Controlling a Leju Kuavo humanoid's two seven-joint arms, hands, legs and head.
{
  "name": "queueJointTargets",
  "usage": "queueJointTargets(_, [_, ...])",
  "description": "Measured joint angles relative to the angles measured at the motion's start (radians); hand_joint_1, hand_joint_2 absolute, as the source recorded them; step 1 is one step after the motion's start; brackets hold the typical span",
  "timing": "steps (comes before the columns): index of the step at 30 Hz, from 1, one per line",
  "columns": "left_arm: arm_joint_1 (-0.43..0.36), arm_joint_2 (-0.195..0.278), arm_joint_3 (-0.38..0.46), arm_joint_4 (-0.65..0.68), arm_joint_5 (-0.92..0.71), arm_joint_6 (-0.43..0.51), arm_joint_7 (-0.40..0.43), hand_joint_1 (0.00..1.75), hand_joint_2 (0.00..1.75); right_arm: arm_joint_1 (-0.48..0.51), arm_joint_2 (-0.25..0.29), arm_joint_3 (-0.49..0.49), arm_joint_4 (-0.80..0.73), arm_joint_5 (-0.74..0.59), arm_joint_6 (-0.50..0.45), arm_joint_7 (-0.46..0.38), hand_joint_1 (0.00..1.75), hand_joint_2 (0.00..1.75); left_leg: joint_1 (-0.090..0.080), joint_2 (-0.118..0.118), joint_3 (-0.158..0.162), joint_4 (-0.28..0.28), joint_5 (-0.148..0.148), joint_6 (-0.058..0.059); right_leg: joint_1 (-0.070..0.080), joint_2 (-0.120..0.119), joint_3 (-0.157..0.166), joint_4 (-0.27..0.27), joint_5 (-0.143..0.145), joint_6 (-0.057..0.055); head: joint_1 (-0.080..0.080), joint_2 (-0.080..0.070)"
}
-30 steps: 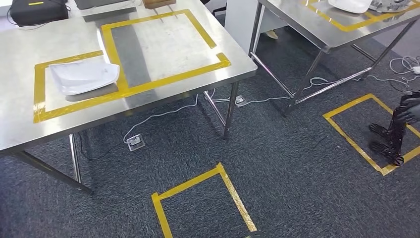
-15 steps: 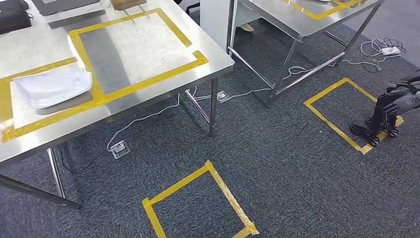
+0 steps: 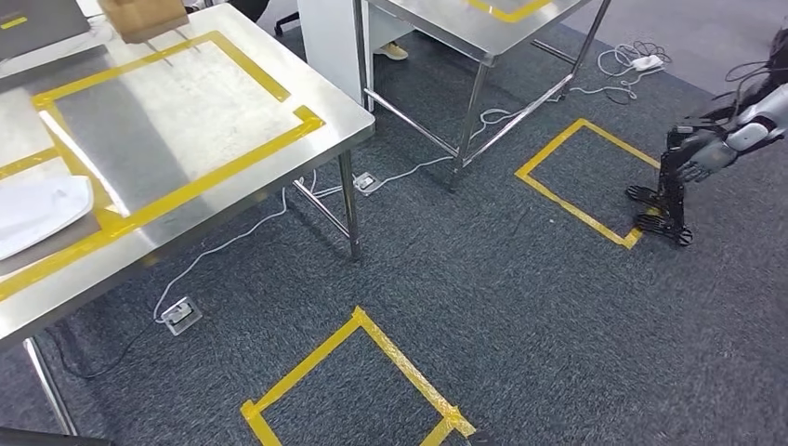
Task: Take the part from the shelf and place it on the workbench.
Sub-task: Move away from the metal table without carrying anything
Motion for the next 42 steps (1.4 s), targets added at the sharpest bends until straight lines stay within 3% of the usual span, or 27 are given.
queueJointTargets(2, [0.000,0.002,-0.001,0.000,0.001,0.001,0.000,0.00,0.00,0.001,0.001,0.000,0.000,0.000,0.000,0.000,0.00,0.00,0.002,0.026,0.008,-0.008,0.000,0.010,0.000,-0.024,-0.015,0.029,-0.019,0.011,0.007,0.000])
queueJointTargets(5, [0.001,0.004,-0.005,0.000,0.002,0.002,0.000,0.00,0.00,-0.003,0.003,0.000,0.000,0.000,0.000,0.000,0.00,0.00,0.001,0.071,0.017,-0.011,-0.008,0.021,-0.004,-0.079,-0.103,0.195,-0.094,0.028,0.027,0.000])
queueJointTargets(6, [0.001,0.004,-0.006,0.000,0.002,0.002,0.000,0.00,0.00,-0.003,0.004,0.000,0.000,0.000,0.000,0.000,0.00,0.00,0.000,0.085,0.019,-0.011,-0.011,0.021,-0.007,-0.085,-0.132,0.245,-0.106,0.032,0.030,0.000])
queueJointTargets(7, [0.001,0.005,-0.006,0.000,0.002,0.002,0.000,0.00,0.00,-0.001,0.004,0.000,0.000,0.000,0.000,0.000,0.00,0.00,0.000,0.098,0.022,-0.011,-0.015,0.021,-0.009,-0.089,-0.146,0.265,-0.100,0.034,0.033,0.000])
queueJointTargets(8, [0.001,0.005,-0.007,0.000,0.003,0.002,0.001,0.00,0.00,0.002,0.005,0.000,0.000,0.000,0.000,0.000,0.00,0.00,0.000,0.108,0.027,-0.011,-0.018,0.019,-0.010,-0.092,-0.139,0.245,-0.074,0.033,0.037,0.000])
queueJointTargets(10, [-0.001,0.004,-0.007,0.000,0.002,0.002,0.001,0.00,0.00,0.005,0.004,0.000,0.000,0.000,0.000,0.000,0.00,0.00,0.000,0.123,0.037,-0.011,-0.026,0.013,-0.007,-0.112,-0.084,0.125,-0.001,0.024,0.046,0.000])
queueJointTargets(11, [-0.003,0.004,-0.007,0.000,0.002,0.002,0.001,0.00,0.00,0.004,0.004,0.000,0.000,0.000,0.000,0.000,0.00,0.00,-0.002,0.129,0.041,-0.011,-0.030,0.009,-0.002,-0.125,-0.056,0.066,0.021,0.016,0.049,0.000])
queueJointTargets(13, [-0.005,0.003,-0.008,0.000,0.003,0.002,0.001,0.00,0.00,0.002,0.004,0.000,0.000,0.000,0.000,0.000,0.00,0.00,-0.004,0.141,0.043,-0.014,-0.034,0.000,0.007,-0.142,-0.032,0.013,0.026,0.002,0.052,0.000])
queueJointTargets(14, [-0.006,0.002,-0.009,0.000,0.004,0.002,0.001,0.00,0.00,0.002,0.004,0.000,0.000,0.000,0.000,0.000,0.00,0.00,-0.004,0.147,0.046,-0.017,-0.034,-0.005,0.009,-0.138,-0.031,0.007,0.024,-0.005,0.051,0.000])
queueJointTargets(15, [-0.007,0.001,-0.010,0.000,0.005,0.002,0.002,0.00,0.00,0.004,0.004,0.000,0.000,0.000,0.000,0.000,0.00,0.00,-0.003,0.148,0.050,-0.020,-0.037,-0.011,0.007,-0.132,-0.028,0.000,0.025,-0.011,0.051,0.000])
queueJointTargets(17, [-0.008,0.001,-0.013,-0.001,0.010,0.002,0.002,0.00,0.00,0.007,0.004,0.000,0.000,0.000,0.000,0.001,0.00,0.00,-0.002,0.108,0.044,0.006,-0.061,-0.017,0.003,-0.120,-0.017,-0.019,0.032,-0.024,0.045,0.000])
queueJointTargets(19, [-0.007,0.001,-0.014,-0.001,0.015,0.002,0.002,0.00,0.00,0.003,0.003,0.000,0.001,-0.001,0.000,0.002,0.00,0.00,-0.002,0.061,-0.008,0.110,-0.116,-0.017,0.003,-0.107,-0.010,-0.028,0.035,-0.033,0.033,0.000])
queueJointTargets(21, [-0.004,0.001,-0.014,0.000,0.019,0.002,0.002,0.00,0.00,0.000,0.003,0.000,0.001,-0.001,0.000,0.002,0.00,0.00,-0.003,0.056,-0.075,0.222,-0.150,-0.017,0.006,-0.088,-0.008,-0.027,0.031,-0.037,0.023,0.000])
queueJointTargets(22, [-0.002,0.001,-0.015,0.000,0.020,0.002,0.003,0.00,0.00,0.001,0.003,0.000,0.001,-0.001,0.000,0.002,0.00,0.00,-0.003,0.056,-0.092,0.237,-0.138,-0.017,0.006,-0.076,-0.006,-0.026,0.029,-0.037,0.019,0.000])
queueJointTargets(23, [-0.001,0.001,-0.015,0.000,0.020,0.002,0.003,0.00,0.00,0.002,0.003,0.000,0.001,-0.001,0.000,0.002,0.00,0.00,-0.003,0.056,-0.090,0.215,-0.107,-0.017,0.006,-0.065,-0.003,-0.023,0.026,-0.036,0.016,0.000])
queueJointTargets(25, [-0.001,0.002,-0.015,0.000,0.021,0.002,0.003,0.00,0.00,0.003,0.004,0.000,0.001,-0.001,0.000,0.002,0.00,0.00,0.000,0.024,-0.050,0.104,-0.027,-0.017,0.005,-0.043,0.000,-0.012,0.015,-0.028,0.007,0.000])
queueJointTargets(26, [0.000,0.002,-0.016,0.000,0.022,0.003,0.003,0.00,0.00,0.002,0.004,0.000,0.001,-0.001,0.000,0.002,0.00,0.00,0.003,0.004,-0.028,0.052,-0.006,-0.016,0.004,-0.032,-0.001,-0.003,0.009,-0.022,0.002,0.000])
queueJointTargets(28, [0.000,0.002,-0.020,0.000,0.027,0.003,0.003,0.00,0.00,0.000,0.004,-0.001,0.001,-0.001,0.000,0.002,0.00,0.00,0.003,-0.019,-0.008,0.011,-0.004,-0.010,0.001,-0.013,-0.008,0.007,0.002,-0.010,-0.001,0.000])
queueJointTargets(30, [0.000,0.002,-0.025,0.000,0.031,0.003,0.003,0.00,0.00,0.000,0.004,-0.001,0.001,-0.002,0.000,0.002,0.00,0.00,0.002,0.000,-0.002,0.005,-0.006,-0.002,-0.003,0.001,-0.012,0.009,0.001,0.000,0.000,0.000])
queueJointTargets(32, [0.000,0.003,-0.029,0.000,0.034,0.005,0.002,0.00,0.00,0.001,0.003,-0.001,0.001,-0.002,0.000,0.002,0.00,0.00,0.003,0.027,0.006,-0.001,-0.008,0.009,-0.002,-0.028,-0.029,0.046,-0.021,0.011,0.009,0.000])
queueJointTargets(34, [0.001,0.004,-0.032,0.000,0.035,0.007,0.001,0.00,0.00,-0.002,0.003,-0.001,0.001,-0.002,0.000,0.002,0.00,0.00,0.001,0.057,0.013,-0.003,-0.013,0.017,-0.002,-0.071,-0.084,0.153,-0.073,0.020,0.024,0.000])
queueJointTargets(35, [0.002,0.004,-0.033,0.000,0.036,0.007,0.000,0.00,0.00,-0.004,0.004,-0.001,0.001,-0.001,0.000,0.002,0.00,0.00,-0.001,0.073,0.016,-0.003,-0.017,0.019,-0.005,-0.081,-0.118,0.217,-0.096,0.024,0.029,0.000])
queueJointTargets(37, [0.002,0.004,-0.034,0.000,0.037,0.007,0.000,0.00,0.00,-0.004,0.004,-0.001,0.000,-0.001,0.000,0.002,0.00,0.00,-0.004,0.094,0.020,-0.003,-0.022,0.020,-0.007,-0.088,-0.162,0.293,-0.115,0.026,0.034,0.000])
queueJointTargets(42, [0.002,0.005,-0.035,0.000,0.038,0.007,0.000,0.00,0.00,-0.002,0.005,-0.001,0.000,-0.001,0.000,0.002,0.00,0.00,-0.005,0.101,0.023,-0.003,-0.024,0.020,-0.008,-0.089,-0.169,0.302,-0.108,0.026,0.035,0.000])
